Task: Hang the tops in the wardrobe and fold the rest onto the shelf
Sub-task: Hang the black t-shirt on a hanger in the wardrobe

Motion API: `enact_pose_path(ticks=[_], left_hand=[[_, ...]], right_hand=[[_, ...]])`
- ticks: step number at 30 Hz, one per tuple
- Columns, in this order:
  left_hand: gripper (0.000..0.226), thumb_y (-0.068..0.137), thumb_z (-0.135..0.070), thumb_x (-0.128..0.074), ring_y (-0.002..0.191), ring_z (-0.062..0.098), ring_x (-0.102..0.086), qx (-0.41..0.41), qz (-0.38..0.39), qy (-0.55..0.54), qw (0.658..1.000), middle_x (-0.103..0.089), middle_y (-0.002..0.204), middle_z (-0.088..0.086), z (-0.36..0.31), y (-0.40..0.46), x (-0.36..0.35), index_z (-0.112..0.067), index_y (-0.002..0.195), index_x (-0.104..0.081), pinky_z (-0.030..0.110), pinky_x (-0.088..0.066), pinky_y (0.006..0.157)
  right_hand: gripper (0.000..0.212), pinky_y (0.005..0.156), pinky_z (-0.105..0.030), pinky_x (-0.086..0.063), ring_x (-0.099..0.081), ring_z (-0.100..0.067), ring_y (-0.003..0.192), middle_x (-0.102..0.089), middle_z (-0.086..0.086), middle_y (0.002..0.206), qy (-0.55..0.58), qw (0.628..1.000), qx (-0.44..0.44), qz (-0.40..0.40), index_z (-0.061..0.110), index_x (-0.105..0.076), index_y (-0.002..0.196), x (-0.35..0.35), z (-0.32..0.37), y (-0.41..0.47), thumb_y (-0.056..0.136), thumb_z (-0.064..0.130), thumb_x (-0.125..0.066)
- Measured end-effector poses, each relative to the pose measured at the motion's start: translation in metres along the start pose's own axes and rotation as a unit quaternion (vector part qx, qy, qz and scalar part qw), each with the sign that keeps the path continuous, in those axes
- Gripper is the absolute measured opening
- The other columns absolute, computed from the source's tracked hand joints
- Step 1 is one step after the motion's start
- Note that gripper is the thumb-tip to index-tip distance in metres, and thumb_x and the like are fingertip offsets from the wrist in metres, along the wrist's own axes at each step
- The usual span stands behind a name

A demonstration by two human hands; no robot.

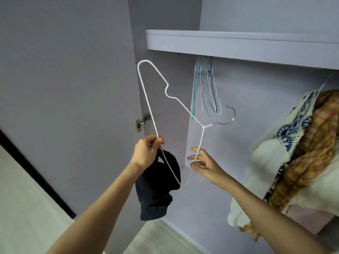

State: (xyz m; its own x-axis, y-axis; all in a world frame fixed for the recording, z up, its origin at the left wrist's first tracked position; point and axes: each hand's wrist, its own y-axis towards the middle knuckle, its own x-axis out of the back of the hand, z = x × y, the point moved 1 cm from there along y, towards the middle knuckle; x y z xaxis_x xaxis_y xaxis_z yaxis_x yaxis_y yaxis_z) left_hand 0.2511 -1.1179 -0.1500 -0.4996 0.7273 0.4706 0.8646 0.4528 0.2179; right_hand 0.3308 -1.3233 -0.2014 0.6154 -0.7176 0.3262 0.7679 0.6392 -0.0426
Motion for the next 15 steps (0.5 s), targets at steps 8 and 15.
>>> enact_pose_path(ticks=[8, 15], left_hand=[[0.019, 0.094, -0.015, -0.057, 0.073, 0.008, -0.058, -0.04, 0.042, 0.074, 0.996, -0.063, 0.071, -0.01, -0.017, -0.006, 0.03, -0.017, 0.076, -0.066, 0.002, -0.038, 0.069], [0.033, 0.08, -0.01, -0.073, 0.083, 0.011, -0.057, -0.032, 0.088, 0.122, 0.988, -0.06, 0.091, -0.009, -0.031, -0.011, 0.067, -0.024, 0.109, -0.066, 0.003, -0.037, 0.073]], right_hand=[[0.023, 0.058, -0.021, -0.038, -0.041, -0.012, 0.055, -0.044, 0.002, 0.06, 0.35, 0.915, 0.029, -0.198, 0.016, -0.052, 0.086, 0.003, 0.088, 0.05, 0.1, 0.031, -0.041], [0.037, 0.05, -0.023, -0.016, -0.018, -0.01, 0.036, -0.025, 0.008, 0.042, 0.524, 0.838, -0.064, -0.141, 0.021, -0.029, 0.066, 0.0, 0.097, 0.071, 0.103, 0.023, -0.027]])
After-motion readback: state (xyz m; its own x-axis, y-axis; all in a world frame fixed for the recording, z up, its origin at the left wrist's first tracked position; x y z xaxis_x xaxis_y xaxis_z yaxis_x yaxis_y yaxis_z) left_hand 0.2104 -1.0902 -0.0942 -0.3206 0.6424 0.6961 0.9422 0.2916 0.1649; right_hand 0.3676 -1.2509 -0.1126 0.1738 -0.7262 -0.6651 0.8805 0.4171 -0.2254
